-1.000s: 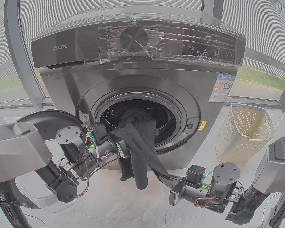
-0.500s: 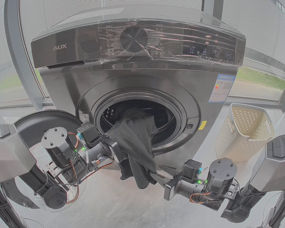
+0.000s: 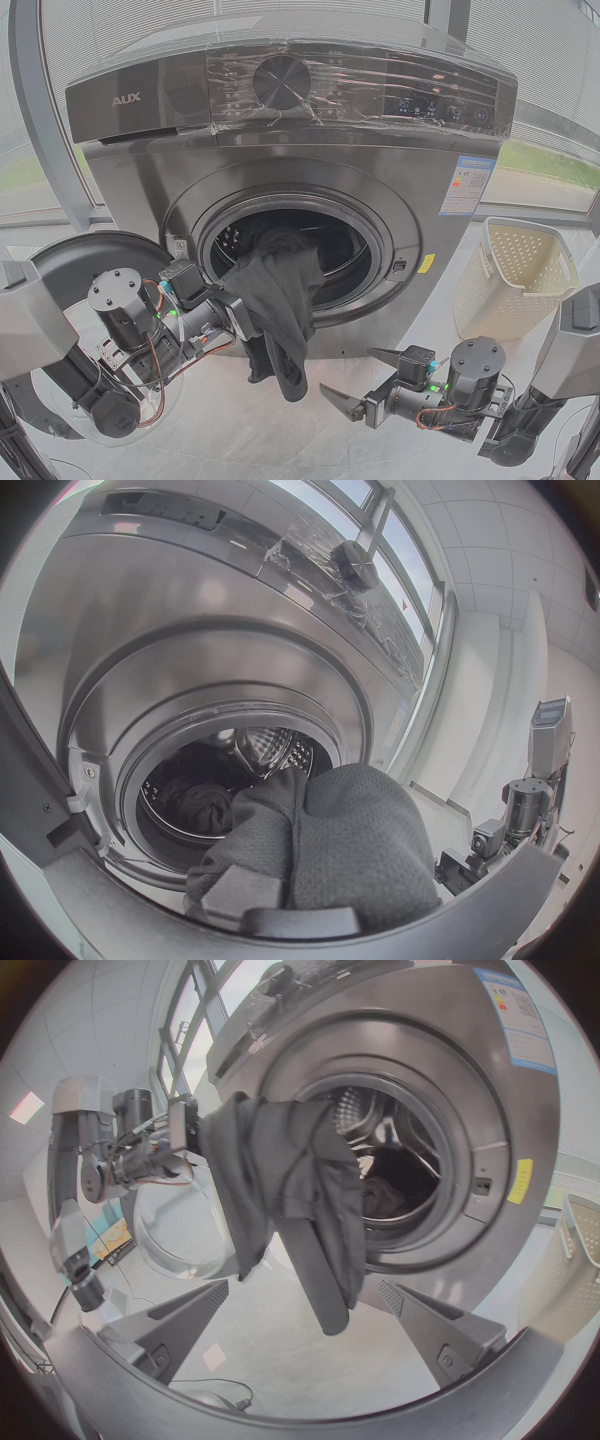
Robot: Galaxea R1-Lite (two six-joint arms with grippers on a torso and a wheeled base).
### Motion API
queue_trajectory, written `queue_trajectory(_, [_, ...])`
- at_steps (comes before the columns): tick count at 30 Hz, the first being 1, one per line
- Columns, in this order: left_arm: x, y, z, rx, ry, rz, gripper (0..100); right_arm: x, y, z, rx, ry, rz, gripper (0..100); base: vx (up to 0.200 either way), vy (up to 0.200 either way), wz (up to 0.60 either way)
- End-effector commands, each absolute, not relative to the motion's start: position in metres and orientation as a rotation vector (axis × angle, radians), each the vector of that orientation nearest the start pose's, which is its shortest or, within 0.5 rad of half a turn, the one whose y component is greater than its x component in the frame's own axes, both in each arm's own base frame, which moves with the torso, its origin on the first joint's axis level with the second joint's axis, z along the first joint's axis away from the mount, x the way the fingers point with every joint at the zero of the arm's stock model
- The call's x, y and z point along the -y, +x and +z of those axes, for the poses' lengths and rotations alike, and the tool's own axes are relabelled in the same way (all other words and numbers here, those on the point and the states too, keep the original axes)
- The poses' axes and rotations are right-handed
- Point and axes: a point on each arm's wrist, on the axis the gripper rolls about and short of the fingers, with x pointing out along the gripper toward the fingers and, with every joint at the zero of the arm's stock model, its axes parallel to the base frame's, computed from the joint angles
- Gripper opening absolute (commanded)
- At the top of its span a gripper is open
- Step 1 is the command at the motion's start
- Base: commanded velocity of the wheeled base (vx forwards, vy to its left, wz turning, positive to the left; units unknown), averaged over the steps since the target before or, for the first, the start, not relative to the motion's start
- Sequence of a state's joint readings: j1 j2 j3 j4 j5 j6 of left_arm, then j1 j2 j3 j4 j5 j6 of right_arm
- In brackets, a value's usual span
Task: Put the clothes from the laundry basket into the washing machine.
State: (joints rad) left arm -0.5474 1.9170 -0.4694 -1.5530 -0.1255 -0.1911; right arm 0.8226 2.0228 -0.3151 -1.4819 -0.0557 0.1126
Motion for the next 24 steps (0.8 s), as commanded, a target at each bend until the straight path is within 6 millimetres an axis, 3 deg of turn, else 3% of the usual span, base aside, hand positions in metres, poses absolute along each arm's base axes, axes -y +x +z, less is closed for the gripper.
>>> queue_trajectory(1, [0.157, 0.256, 0.127, 0.037, -0.203, -0.670, 0, -0.181, 0.202, 0.057, -0.286, -0.018, 0.664, 100, 0.000, 0.000, 0.00])
queue_trajectory(5, [0.152, 0.248, 0.125, 0.015, -0.200, -0.668, 0, -0.162, 0.218, 0.060, -0.261, 0.016, 0.575, 100, 0.000, 0.000, 0.00])
queue_trajectory(10, [0.149, 0.244, 0.124, 0.007, -0.190, -0.665, 0, -0.150, 0.224, 0.063, -0.235, 0.035, 0.532, 100, 0.000, 0.000, 0.00])
queue_trajectory(11, [0.149, 0.244, 0.128, 0.022, -0.193, -0.664, 0, -0.138, 0.227, 0.065, -0.240, 0.056, 0.492, 100, 0.000, 0.000, 0.00])
queue_trajectory(13, [0.146, 0.244, 0.128, 0.025, -0.193, -0.653, 0, -0.132, 0.230, 0.066, -0.241, 0.080, 0.468, 100, 0.000, 0.000, 0.00])
queue_trajectory(24, [0.139, 0.238, 0.123, -0.003, -0.177, -0.638, 0, -0.118, 0.222, 0.066, -0.279, 0.144, 0.430, 100, 0.000, 0.000, 0.00])
